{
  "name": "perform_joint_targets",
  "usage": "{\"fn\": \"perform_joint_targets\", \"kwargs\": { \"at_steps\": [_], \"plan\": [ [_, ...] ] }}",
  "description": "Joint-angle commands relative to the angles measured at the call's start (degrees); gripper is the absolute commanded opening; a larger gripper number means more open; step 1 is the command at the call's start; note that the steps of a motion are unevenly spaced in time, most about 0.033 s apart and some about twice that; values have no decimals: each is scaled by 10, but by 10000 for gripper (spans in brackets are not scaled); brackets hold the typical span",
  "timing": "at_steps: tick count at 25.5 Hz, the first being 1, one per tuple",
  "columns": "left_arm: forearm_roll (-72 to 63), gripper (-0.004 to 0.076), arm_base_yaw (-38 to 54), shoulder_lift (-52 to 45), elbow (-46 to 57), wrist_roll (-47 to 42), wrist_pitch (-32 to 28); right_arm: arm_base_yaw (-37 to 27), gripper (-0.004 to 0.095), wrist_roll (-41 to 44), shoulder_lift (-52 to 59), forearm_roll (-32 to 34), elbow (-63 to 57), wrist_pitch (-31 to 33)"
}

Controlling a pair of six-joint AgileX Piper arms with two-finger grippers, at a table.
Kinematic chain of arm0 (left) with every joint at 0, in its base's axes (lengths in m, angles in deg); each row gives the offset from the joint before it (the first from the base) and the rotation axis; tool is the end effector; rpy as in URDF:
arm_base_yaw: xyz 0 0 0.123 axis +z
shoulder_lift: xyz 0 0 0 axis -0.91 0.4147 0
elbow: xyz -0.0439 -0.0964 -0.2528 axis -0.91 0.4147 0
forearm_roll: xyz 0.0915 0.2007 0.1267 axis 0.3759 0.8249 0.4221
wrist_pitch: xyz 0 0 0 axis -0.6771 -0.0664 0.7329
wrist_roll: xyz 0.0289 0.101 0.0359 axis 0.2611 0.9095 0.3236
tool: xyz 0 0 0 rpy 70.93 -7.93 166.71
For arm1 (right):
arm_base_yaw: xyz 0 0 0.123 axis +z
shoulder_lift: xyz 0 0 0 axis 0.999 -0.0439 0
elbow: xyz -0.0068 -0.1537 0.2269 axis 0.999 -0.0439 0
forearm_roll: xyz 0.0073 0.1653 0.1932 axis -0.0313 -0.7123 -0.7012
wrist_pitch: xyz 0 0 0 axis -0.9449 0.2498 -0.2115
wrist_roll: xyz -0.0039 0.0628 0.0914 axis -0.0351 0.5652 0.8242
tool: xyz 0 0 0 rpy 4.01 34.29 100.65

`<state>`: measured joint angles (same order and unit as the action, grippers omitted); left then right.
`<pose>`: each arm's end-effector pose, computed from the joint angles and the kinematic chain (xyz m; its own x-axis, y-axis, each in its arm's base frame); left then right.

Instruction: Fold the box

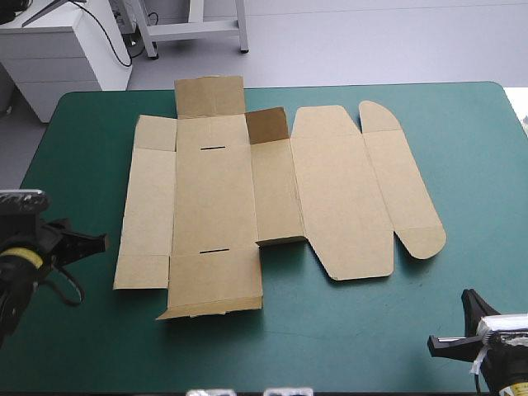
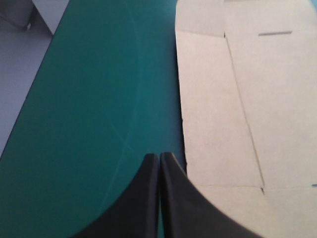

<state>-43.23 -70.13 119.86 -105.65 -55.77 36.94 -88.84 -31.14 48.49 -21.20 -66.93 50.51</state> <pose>0.1684 0.0015 0.3453 -0.5800 0.0334 -0.8139 -0.0379 0.9970 0.0679 0.0544 0.0035 0.2646 -0.2200 0.0004 -0.9755 -0.0195 0.9998 0.0048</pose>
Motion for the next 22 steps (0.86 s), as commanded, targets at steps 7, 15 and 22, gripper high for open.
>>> {"fn": "perform_joint_targets", "kwargs": {
  "at_steps": [7,15,22],
  "plan": [
    [-344,14,176,261,-171,273,82,1,-20,-2,14,2,16,-45],
    [-508,14,350,429,-234,342,249,1,-20,-2,14,2,16,-45],
    [-563,13,353,514,-243,356,272,1,-20,-2,14,2,16,-45]
  ]
}}
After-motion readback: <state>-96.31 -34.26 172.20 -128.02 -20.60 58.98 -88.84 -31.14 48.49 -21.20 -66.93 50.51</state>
